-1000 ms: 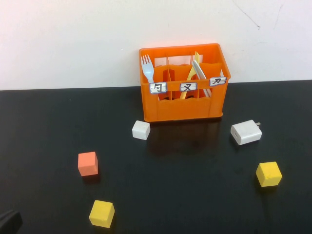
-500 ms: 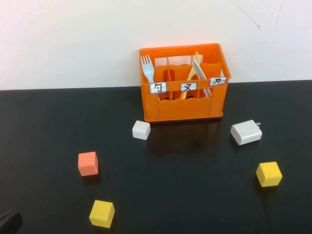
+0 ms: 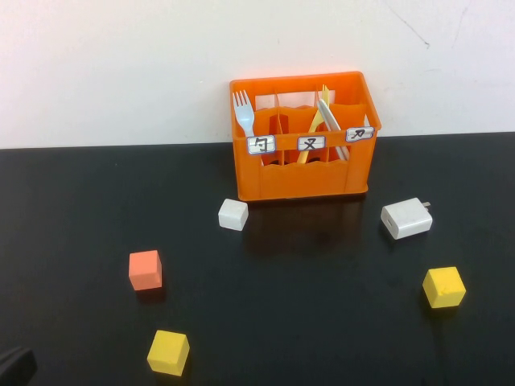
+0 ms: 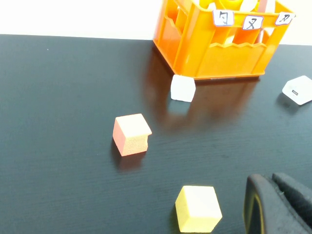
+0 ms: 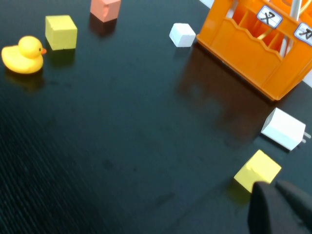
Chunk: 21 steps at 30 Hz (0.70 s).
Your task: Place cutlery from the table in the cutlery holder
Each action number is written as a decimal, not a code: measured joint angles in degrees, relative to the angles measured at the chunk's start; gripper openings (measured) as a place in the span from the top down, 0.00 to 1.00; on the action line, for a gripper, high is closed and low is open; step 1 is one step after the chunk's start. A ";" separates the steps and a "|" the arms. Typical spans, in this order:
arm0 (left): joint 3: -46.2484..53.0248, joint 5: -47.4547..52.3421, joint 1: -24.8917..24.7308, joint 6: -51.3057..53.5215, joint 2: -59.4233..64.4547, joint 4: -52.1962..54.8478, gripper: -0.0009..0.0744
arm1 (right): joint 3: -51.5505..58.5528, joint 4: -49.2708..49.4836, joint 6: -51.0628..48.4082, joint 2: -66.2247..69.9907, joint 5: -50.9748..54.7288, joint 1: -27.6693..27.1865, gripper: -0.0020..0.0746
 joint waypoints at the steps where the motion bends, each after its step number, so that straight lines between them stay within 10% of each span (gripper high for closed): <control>1: 0.00 0.00 0.00 0.00 0.00 0.00 0.99 | 0.00 0.04 0.03 0.00 0.00 0.00 0.98; 9: 0.60 0.00 0.77 -0.48 -1.28 -0.40 0.99 | 0.00 0.14 0.13 0.00 0.11 0.00 0.98; 21: 2.37 -1.49 21.20 10.12 -6.98 -12.94 0.99 | 0.00 0.28 0.13 0.00 0.22 0.00 0.98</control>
